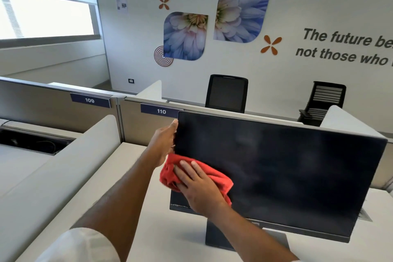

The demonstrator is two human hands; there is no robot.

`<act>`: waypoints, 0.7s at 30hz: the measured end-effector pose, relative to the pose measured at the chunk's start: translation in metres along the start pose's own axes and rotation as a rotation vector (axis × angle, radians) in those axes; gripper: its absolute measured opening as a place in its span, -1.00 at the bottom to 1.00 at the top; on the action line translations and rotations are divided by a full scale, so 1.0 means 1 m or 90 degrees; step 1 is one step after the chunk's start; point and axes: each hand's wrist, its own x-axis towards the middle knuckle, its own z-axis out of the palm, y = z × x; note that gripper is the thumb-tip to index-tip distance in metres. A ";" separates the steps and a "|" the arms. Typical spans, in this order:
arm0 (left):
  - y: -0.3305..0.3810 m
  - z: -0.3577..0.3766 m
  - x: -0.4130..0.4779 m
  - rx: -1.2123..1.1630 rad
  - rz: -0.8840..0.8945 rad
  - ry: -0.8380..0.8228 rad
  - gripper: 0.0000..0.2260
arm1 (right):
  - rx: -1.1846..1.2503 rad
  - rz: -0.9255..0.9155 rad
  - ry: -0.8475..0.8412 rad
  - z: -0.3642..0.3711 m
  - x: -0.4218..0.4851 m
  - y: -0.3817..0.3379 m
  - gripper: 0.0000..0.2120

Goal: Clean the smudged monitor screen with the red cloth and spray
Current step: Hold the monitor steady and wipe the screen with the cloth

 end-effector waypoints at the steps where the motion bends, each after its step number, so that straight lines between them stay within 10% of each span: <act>1: 0.001 0.001 -0.001 -0.004 -0.001 -0.005 -0.72 | -0.019 -0.029 -0.029 0.008 -0.009 -0.006 -0.48; 9: 0.001 0.003 -0.003 0.032 -0.002 0.002 -0.78 | -0.068 -0.109 -0.058 0.030 -0.037 -0.014 -0.56; 21: -0.033 -0.001 -0.016 0.057 -0.021 -0.009 -0.55 | 0.013 0.203 0.164 -0.034 0.015 0.046 -0.52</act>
